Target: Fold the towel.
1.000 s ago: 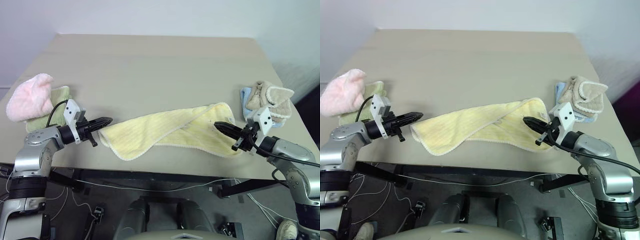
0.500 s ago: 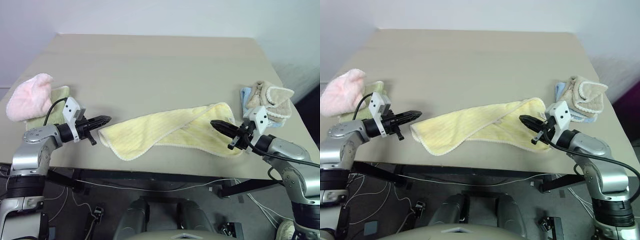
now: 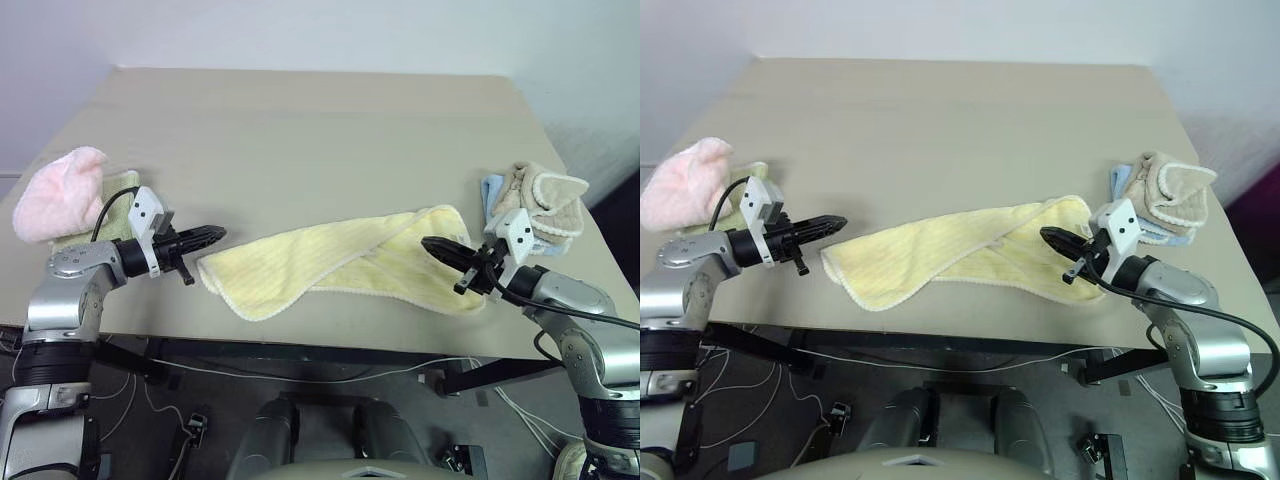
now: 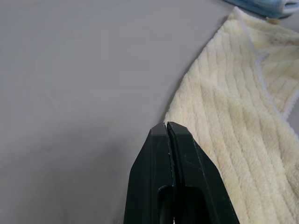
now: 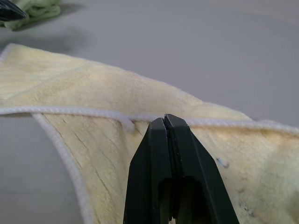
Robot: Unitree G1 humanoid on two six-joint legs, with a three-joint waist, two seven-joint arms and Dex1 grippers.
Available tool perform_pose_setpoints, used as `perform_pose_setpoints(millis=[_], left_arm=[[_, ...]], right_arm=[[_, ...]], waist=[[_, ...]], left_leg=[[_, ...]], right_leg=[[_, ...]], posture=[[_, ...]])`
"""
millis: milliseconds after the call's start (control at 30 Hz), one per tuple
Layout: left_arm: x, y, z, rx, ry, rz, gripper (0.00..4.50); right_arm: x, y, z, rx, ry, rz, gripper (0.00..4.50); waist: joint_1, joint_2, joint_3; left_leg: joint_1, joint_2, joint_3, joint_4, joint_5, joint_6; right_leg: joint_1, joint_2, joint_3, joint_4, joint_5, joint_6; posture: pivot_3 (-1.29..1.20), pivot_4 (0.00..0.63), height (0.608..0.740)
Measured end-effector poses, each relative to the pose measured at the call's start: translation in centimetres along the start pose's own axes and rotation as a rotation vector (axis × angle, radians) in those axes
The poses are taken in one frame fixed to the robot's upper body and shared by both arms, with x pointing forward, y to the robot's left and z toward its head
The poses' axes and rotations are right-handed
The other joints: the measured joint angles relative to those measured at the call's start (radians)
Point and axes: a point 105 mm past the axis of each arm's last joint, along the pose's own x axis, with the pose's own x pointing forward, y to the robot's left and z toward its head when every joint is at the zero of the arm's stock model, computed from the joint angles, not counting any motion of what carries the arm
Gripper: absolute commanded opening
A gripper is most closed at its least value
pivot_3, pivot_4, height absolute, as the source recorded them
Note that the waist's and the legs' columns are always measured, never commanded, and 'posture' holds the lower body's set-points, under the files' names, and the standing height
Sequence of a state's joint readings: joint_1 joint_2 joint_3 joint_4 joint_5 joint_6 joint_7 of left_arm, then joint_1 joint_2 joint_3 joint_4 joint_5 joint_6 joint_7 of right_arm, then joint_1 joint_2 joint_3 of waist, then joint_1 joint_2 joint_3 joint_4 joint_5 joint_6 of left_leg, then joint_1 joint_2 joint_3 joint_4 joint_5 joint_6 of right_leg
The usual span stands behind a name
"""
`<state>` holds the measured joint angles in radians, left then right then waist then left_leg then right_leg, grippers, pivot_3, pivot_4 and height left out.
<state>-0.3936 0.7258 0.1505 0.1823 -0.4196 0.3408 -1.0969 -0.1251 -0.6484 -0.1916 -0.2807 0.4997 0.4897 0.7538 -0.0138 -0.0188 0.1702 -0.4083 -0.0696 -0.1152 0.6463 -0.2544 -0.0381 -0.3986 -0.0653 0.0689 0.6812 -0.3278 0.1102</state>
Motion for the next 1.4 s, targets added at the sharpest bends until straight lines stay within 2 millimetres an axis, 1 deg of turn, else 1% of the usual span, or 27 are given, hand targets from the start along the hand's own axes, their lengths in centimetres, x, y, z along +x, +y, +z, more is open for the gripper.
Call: perform_pose_setpoints(millis=[167, 300, 400, 467, 500, 633, 767, 867, 967, 1133, 1233, 1300, 1400], left_arm=[[0.6, -1.4, -0.1, 0.014, 0.014, -0.087, 0.04], [1.4, -3.5, -0.6, 0.033, 0.054, -0.205, 0.04], [1.8, -4.9, -0.9, 0.058, 0.099, -0.31, 0.6], [1.8, -5.6, -0.6, 0.076, 0.119, -0.378, 1.21], [1.6, -5.9, -0.4, 0.096, 0.136, -0.414, 1.58], [0.8, -7.1, -0.4, 0.211, 0.21, -0.553, 2.87], [0.5, -8.1, -0.8, 0.311, 0.278, -0.684, 2.87], [0.2, -8.2, -1.4, 0.386, 0.339, -0.742, 2.87], [0.5, -8.1, -2.2, 0.429, 0.385, -0.77, 2.87], [0.9, -8.2, -4.1, 0.475, 0.462, -0.828, 2.87], [1.5, -7.8, -4.5, 0.501, 0.477, -0.829, 2.87], [1.9, -7.5, -4.4, 0.534, 0.479, -0.829, 2.87], [2.3, -7.2, -4.4, 0.551, 0.475, -0.825, 2.3]], right_arm=[[-0.2, -0.2, -0.4, -0.009, 0.014, -0.023, 0.0], [-0.5, -0.3, -0.9, -0.001, 0.031, -0.04, 0.0], [-0.6, -0.5, -1.1, -0.001, 0.036, -0.054, 0.0], [-0.6, -0.6, -1.0, -0.007, 0.036, -0.065, 0.0], [-0.7, -0.7, -1.0, -0.011, 0.037, -0.07, 0.0], [-0.6, -0.7, -1.1, -0.015, 0.038, -0.079, 0.0], [0.0, -0.4, -1.0, -0.008, 0.025, -0.071, 0.0], [0.0, -0.5, -1.2, -0.004, 0.026, -0.076, 0.0], [0.2, -0.4, -1.2, -0.003, 0.021, -0.076, 0.0], [0.2, -0.3, -1.2, -0.007, 0.018, -0.079, 0.0], [0.2, -0.3, -1.3, -0.007, 0.018, -0.083, 0.0], [0.2, -0.3, -1.3, -0.007, 0.019, -0.084, 0.0], [0.1, -0.3, -1.4, -0.004, 0.022, -0.087, 0.0]], waist=[[-0.001, 0.0, 0.0], [0.0, 0.0, 0.0], [-0.002, 0.0, 0.0], [-0.002, 0.0, 0.0], [-0.003, 0.0, 0.0], [-0.002, 0.0, 0.0], [-0.002, 0.0, 0.0], [-0.002, 0.001, 0.0], [-0.002, 0.001, 0.0], [-0.003, 0.001, 0.0], [-0.002, 0.001, 0.0], [-0.001, 0.001, 0.0], [-0.001, 0.001, 0.0]], left_leg=[[0.0, 0.0, 0.0, 0.0, 0.0, 0.0], [0.0, 0.0, 0.0, 0.0, 0.0, 0.0], [0.0, 0.0, 0.0, 0.0, 0.0, 0.0], [0.0, 0.0, 0.0, 0.0, 0.0, 0.0], [0.0, 0.0, 0.0, 0.0, 0.0, 0.0], [0.0, 0.0, 0.0, 0.0, 0.0, 0.0], [0.0, 0.0, 0.0, 0.0, 0.0, 0.0], [0.0, 0.0, 0.0, 0.0, 0.0, 0.0], [0.0, 0.0, 0.0, 0.0, 0.0, 0.0], [0.0, 0.0, 0.0, 0.0, 0.0, 0.0], [0.0, 0.0, 0.0, 0.0, 0.0, 0.0], [0.0, 0.0, 0.0, 0.001, 0.0, 0.0], [0.001, 0.0, 0.0, 0.001, 0.0, 0.0]], right_leg=[[0.0, 0.0, 0.0, 0.0, 0.0, 0.0], [0.0, 0.0, 0.0, 0.0, 0.0, 0.0], [0.0, 0.0, 0.0, 0.0, 0.0, 0.0], [0.0, 0.0, 0.0, 0.0, 0.0, 0.0], [0.0, 0.001, 0.0, 0.0, 0.0, 0.0], [0.0, 0.0, 0.0, 0.0, 0.0, 0.0], [0.0, 0.001, 0.0, 0.0, 0.0, 0.0], [0.0, 0.001, 0.0, 0.0, 0.0, 0.0], [0.001, 0.001, 0.0, 0.0, 0.0, 0.0], [0.001, 0.001, 0.0, 0.0, 0.0, 0.0], [0.001, 0.002, -0.001, 0.0, 0.0, 0.0], [0.001, 0.002, -0.001, 0.0, 0.0, 0.0], [0.002, 0.002, -0.001, 0.0, 0.0, 0.0]], posture=[[0.0, 0.15, 0.74], [0.0, 0.15, 0.74], [0.0, 0.15, 0.74], [0.0, 0.15, 0.74], [0.0, 0.15, 0.74], [0.0, 0.15, 0.74], [0.0, 0.15, 0.74], [0.0, 0.15, 0.74], [0.0, 0.15, 0.74], [0.0, 0.15, 0.74], [0.0, 0.15, 0.74], [0.0, 0.15, 0.74], [0.0, 0.15, 0.74]])
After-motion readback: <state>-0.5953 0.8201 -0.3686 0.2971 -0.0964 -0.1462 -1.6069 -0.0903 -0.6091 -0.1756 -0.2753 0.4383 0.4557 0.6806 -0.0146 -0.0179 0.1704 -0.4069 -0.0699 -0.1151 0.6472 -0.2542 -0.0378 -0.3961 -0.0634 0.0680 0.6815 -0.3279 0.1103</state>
